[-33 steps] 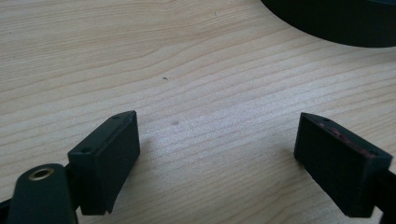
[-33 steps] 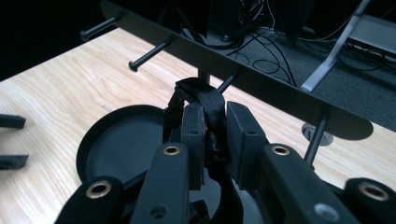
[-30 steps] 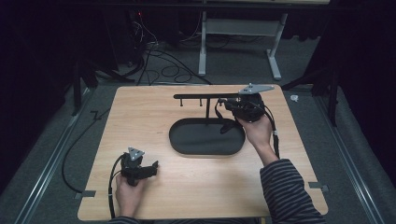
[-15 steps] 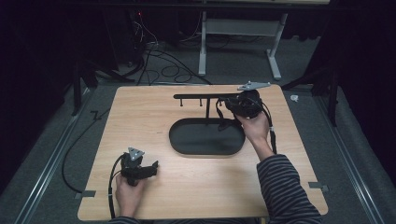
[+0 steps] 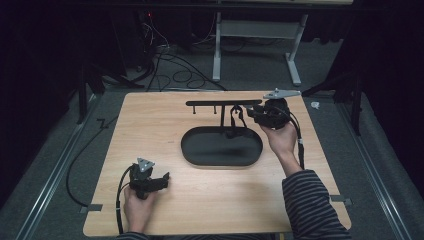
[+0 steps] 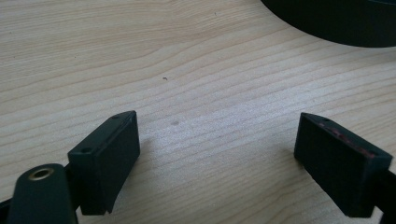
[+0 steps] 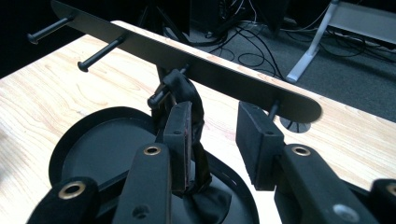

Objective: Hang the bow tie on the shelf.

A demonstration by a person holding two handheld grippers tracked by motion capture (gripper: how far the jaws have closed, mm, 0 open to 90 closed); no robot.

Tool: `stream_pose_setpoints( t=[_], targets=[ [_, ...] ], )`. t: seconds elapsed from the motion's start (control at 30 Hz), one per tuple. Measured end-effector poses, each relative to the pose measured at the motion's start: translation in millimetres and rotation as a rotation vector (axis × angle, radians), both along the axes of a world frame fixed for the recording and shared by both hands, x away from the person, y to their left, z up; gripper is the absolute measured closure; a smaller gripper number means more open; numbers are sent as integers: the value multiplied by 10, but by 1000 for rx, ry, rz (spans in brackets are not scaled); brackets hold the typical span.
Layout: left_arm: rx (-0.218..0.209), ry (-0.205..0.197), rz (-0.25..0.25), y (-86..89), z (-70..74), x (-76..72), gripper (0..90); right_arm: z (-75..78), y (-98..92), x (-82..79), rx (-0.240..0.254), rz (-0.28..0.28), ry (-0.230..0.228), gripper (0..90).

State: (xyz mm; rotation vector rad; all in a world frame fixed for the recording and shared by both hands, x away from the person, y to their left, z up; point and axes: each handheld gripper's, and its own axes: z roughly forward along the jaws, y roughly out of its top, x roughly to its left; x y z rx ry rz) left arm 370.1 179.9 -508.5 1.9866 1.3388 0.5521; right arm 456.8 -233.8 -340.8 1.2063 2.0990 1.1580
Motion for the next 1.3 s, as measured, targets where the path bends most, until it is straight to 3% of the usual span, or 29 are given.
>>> stream_pose_setpoints(
  t=[1.3],
  targets=[
    [0,-2,0,-2,-2,1,147,3,-610,-539,109,-62,-45,589]
  ],
)
